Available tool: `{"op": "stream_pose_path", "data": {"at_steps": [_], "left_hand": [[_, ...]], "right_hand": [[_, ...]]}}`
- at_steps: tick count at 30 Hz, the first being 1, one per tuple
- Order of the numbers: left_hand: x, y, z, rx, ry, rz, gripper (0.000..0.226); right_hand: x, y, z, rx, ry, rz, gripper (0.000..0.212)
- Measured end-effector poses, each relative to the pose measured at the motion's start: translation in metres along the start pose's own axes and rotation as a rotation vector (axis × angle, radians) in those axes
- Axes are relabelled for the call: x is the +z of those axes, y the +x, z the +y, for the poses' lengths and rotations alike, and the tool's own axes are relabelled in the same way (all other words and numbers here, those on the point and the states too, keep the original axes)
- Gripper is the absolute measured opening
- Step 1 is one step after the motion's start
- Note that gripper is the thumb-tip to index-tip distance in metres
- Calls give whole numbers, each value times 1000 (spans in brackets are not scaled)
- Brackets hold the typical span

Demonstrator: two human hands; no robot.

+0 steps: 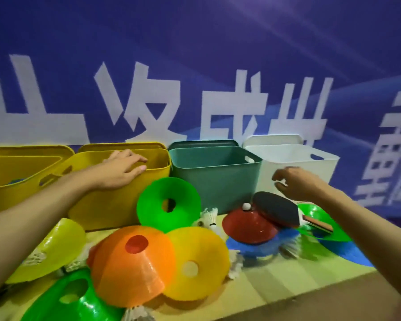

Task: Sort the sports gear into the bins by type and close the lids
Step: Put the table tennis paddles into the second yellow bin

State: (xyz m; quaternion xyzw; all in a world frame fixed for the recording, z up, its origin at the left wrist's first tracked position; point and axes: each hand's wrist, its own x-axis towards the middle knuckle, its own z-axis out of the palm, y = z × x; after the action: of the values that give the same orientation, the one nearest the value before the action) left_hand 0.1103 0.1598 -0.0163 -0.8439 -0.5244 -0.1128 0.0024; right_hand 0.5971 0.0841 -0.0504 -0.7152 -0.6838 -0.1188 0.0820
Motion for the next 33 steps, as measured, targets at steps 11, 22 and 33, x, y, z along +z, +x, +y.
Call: {"op": "stream_pose_path", "data": {"at_steps": [11,22,33], "left_hand": [[21,29,140,227,244,-163,68],[18,24,121,226,267,-198,120],[11,-32,41,90,253,-192,104]], "right_hand": [[71,-49,109,193,-41,-331,56],[85,-50,111,170,46,-140,15],[-20,-11,-26,-96,163,142,11]]}}
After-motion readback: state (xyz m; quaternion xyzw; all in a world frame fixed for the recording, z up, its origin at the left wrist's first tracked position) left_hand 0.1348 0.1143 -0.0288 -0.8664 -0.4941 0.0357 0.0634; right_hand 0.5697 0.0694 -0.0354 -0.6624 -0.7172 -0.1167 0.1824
